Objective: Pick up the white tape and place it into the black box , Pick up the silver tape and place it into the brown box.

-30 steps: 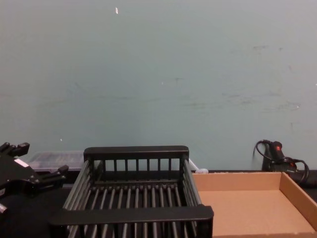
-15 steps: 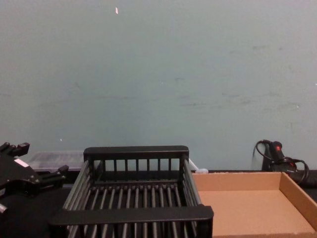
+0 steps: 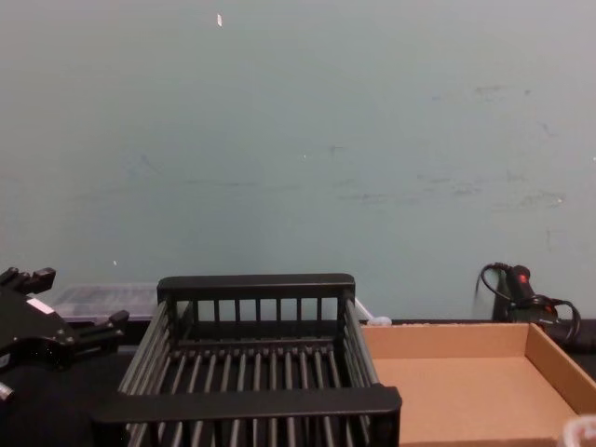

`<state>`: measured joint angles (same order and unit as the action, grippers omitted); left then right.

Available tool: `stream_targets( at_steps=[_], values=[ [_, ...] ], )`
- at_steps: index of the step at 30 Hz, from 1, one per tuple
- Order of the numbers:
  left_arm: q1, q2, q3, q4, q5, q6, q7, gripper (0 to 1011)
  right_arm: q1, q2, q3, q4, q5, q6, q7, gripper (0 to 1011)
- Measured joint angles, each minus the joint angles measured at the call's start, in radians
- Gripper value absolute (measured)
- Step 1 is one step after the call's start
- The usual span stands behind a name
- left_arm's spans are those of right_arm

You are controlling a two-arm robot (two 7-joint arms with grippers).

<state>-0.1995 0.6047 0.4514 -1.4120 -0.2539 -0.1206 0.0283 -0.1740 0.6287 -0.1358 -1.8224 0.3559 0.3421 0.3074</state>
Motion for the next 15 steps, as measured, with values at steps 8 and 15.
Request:
stream_targets(
  at_steps=[8, 15],
  values=[
    [0.000, 0.000, 0.000, 0.000, 0.000, 0.000, 0.000, 1001, 0.066, -0.017, -0.018, 0.005, -0.033, 0.002, 0.002, 80],
    [0.000, 0.000, 0.000, 0.000, 0.000, 0.000, 0.000, 1001, 0.136, -0.036, -0.058, 0.034, -0.078, -0.002, 0.012, 80]
  ],
)
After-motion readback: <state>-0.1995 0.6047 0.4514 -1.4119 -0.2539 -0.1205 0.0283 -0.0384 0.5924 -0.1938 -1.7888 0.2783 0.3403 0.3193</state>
